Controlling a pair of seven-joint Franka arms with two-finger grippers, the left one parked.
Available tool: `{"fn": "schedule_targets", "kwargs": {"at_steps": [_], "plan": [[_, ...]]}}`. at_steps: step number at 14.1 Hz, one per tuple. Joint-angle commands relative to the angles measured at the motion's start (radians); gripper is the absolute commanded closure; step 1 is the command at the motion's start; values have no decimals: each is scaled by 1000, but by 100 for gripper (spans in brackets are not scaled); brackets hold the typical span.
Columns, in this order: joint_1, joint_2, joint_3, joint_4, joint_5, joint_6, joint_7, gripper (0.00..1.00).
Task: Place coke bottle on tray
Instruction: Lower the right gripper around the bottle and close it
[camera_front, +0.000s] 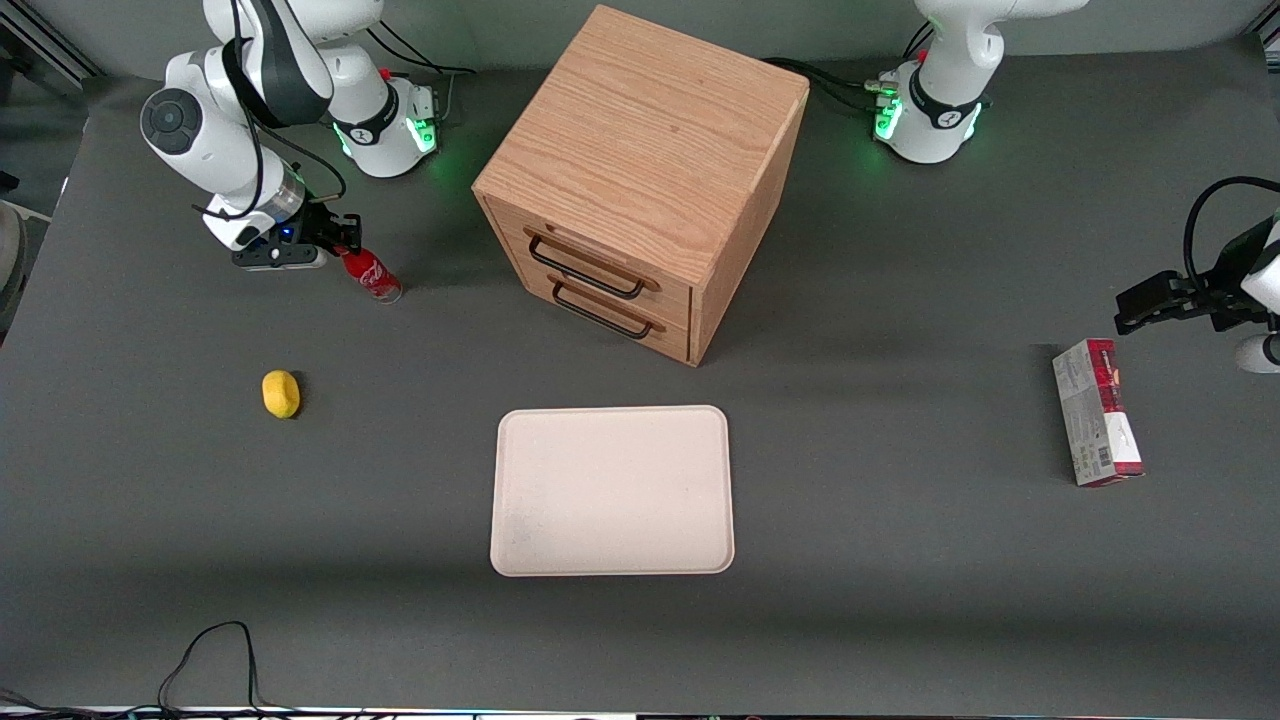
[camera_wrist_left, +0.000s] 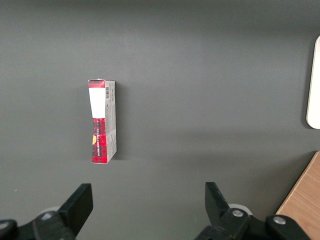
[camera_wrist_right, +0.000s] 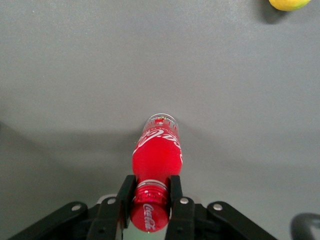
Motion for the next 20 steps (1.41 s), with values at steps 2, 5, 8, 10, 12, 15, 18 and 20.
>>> {"fn": "schedule_targets", "kwargs": {"at_steps": [2,5,8,10,12,15,18,20], "plan": [[1,2,2,-5,-10,-10,18,96],[3,47,7,168,-3,-157,22,96],[15,144,22,401,2,-277,12,96],[14,224,83,577,5,-367,25,96],[14,342,117,799,43,-477,24,96],[6,529,181,1152,46,-612,25,96],[4,728,223,1493,46,-735,30,96],[6,874,267,1718,37,-816,51,96]]}}
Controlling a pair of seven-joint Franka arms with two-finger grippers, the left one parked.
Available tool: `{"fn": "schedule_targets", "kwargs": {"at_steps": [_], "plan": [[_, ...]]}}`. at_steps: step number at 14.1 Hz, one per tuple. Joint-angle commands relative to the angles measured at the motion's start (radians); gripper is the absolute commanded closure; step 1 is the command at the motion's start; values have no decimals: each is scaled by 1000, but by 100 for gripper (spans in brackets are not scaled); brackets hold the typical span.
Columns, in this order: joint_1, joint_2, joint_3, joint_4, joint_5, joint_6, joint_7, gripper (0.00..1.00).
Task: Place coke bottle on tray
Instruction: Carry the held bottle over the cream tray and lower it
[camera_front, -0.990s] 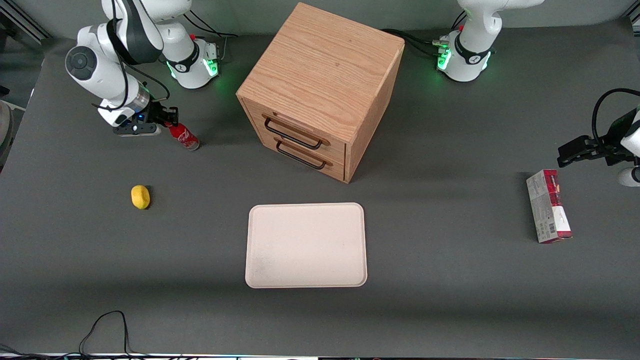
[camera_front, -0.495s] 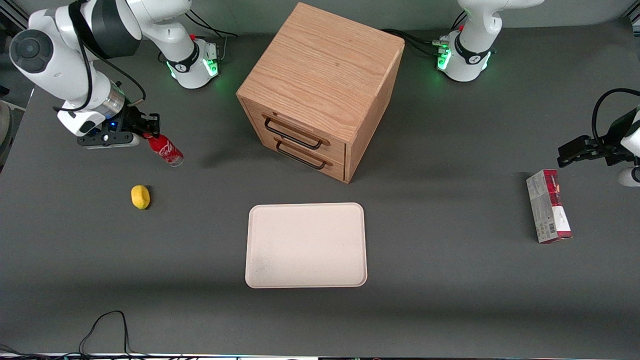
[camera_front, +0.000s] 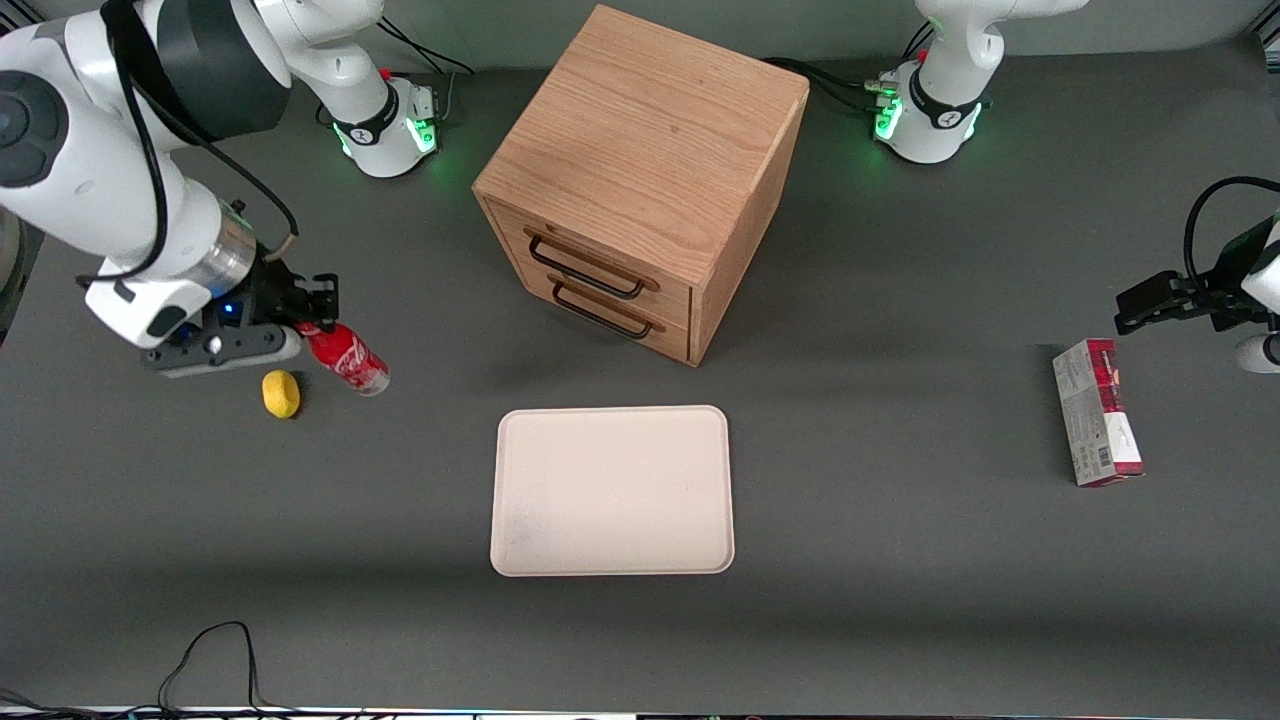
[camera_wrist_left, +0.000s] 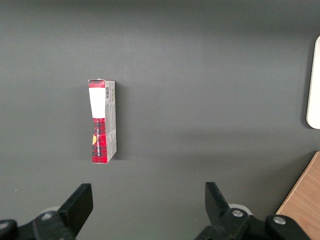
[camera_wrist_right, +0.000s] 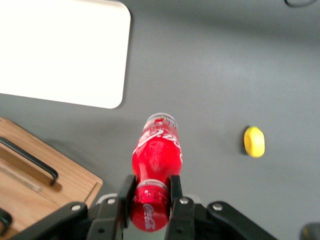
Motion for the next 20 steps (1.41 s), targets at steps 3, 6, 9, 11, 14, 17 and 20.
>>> {"fn": "schedule_targets", "kwargs": {"at_steps": [3,6,9,11,14,17,20], "plan": [[0,368,98,497,-3,-111,39,96],[6,488,144,512,-24,56,26,95],[26,600,232,511,-199,190,29,95],[26,655,250,509,-265,260,28,95],[26,697,250,501,-268,323,26,90],[25,712,246,491,-284,348,26,88],[23,711,247,475,-291,350,52,0]]}}
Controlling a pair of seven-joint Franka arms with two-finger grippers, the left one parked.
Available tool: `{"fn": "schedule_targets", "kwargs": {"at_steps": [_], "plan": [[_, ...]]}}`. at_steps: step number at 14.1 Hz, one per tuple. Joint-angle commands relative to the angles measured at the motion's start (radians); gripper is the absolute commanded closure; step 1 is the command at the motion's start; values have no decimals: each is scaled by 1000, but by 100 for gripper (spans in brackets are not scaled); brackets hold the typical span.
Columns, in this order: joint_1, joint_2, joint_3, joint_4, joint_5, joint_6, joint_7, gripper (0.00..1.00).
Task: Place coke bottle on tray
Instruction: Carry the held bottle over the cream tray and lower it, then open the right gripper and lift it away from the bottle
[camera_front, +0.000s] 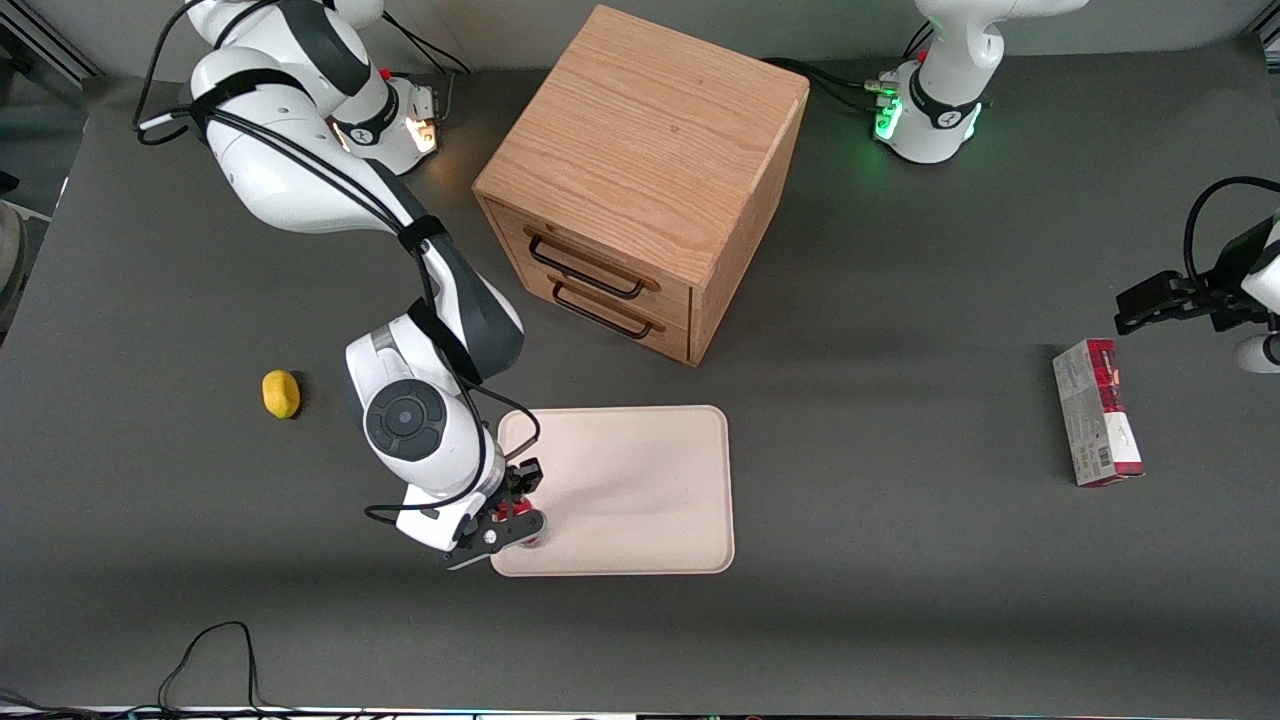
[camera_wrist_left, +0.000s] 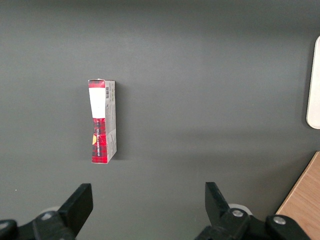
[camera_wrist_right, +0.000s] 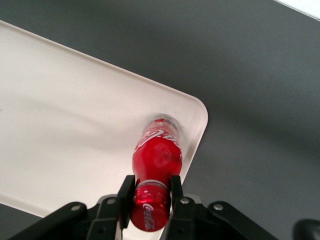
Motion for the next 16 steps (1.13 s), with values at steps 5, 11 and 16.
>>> {"fn": "schedule_targets", "kwargs": {"at_steps": [5,11,16], "plan": [[-16,-44,14,22,-20,-12,65,0],[-57,-502,-159,-396,277,-111,93,0],[-53,-959,-327,-868,358,-125,79,0]]}}
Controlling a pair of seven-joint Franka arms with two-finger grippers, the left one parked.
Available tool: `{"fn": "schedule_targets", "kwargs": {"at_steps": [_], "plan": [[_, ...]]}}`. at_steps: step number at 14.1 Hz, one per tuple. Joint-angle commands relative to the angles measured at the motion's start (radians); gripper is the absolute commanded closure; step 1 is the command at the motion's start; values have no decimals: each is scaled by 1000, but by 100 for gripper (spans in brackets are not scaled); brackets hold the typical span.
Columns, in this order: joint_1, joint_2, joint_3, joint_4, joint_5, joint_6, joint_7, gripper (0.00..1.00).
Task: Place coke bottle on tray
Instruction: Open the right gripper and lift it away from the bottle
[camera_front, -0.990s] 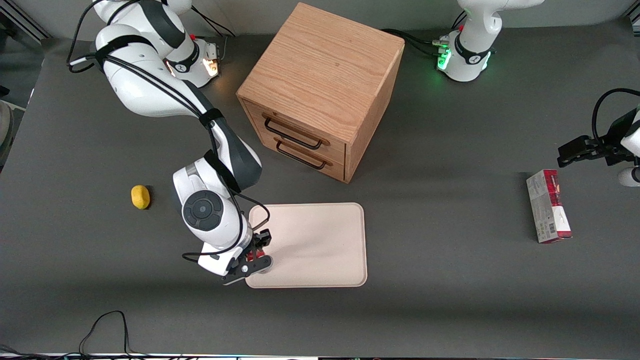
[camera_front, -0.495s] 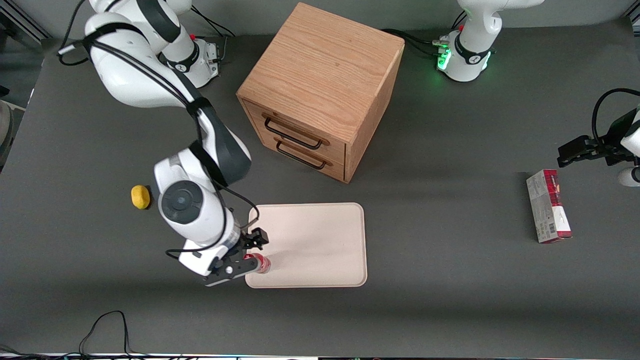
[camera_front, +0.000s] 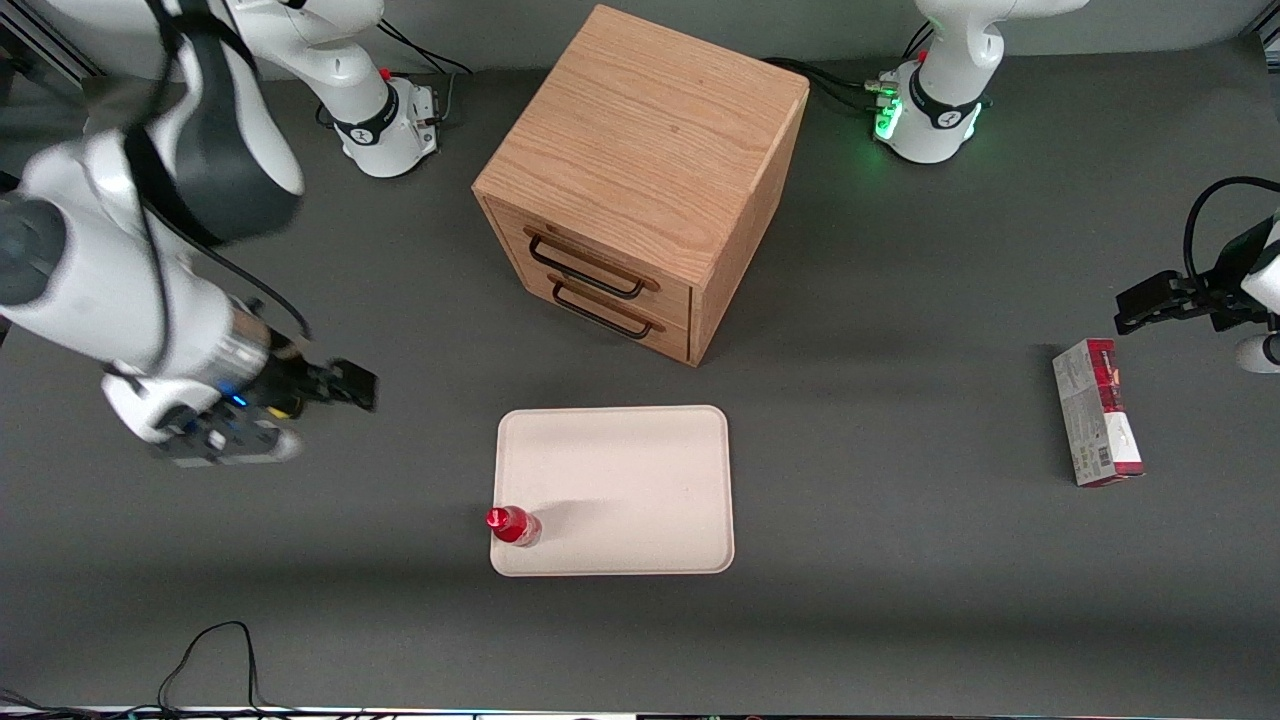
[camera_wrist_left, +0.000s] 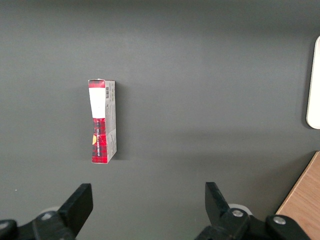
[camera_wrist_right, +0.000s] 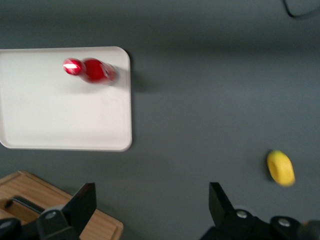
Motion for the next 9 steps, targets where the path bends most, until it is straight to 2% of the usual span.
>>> {"fn": "schedule_targets", "kwargs": {"at_steps": [1,4,9], "plan": [[12,-314,-68,-362,21,37,8,0],[10,-507,-100,-518,-32,28,-3,0],[7,-485,-134,-454,-40,-27,9,0]]}}
